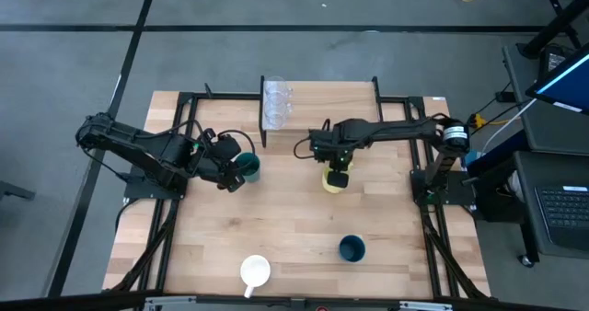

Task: Stack small to large cups/mugs on shelf
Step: Put the yellow mug on the shelf beside the transparent mug

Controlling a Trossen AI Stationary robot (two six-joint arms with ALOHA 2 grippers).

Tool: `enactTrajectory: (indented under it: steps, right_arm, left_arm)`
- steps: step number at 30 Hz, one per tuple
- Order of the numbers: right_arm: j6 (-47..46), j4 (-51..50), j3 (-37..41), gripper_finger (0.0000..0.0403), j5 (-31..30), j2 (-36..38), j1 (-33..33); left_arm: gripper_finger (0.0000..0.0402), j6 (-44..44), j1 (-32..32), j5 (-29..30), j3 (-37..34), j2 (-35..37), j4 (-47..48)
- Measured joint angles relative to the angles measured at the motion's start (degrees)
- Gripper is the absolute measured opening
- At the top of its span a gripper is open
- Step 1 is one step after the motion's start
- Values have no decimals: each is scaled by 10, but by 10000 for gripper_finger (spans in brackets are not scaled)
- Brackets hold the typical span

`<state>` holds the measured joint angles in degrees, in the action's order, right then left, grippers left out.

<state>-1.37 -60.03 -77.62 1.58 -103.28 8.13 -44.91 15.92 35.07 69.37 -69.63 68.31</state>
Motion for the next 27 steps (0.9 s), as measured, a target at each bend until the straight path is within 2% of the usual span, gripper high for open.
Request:
enactTrajectory:
  steps: [8,11,16,19,27]
  right_arm:
    - [14,-164,-212,11,-13,19,-9]
    - [31,-198,-312,11,-48,19,-1]
    - [34,-191,-447,11,-120,19,32]
    - [36,-179,-494,11,-163,19,61]
    - [50,-152,-523,11,-151,6,166]
  left_arm:
    - [158,0,0,0,0,0,0]
    - [158,0,0,0,0,0,0]
    - [158,0,0,0,0,0,0]
    - [158,0,0,0,0,0,0]
    - [158,0,0,0,0,0,0]
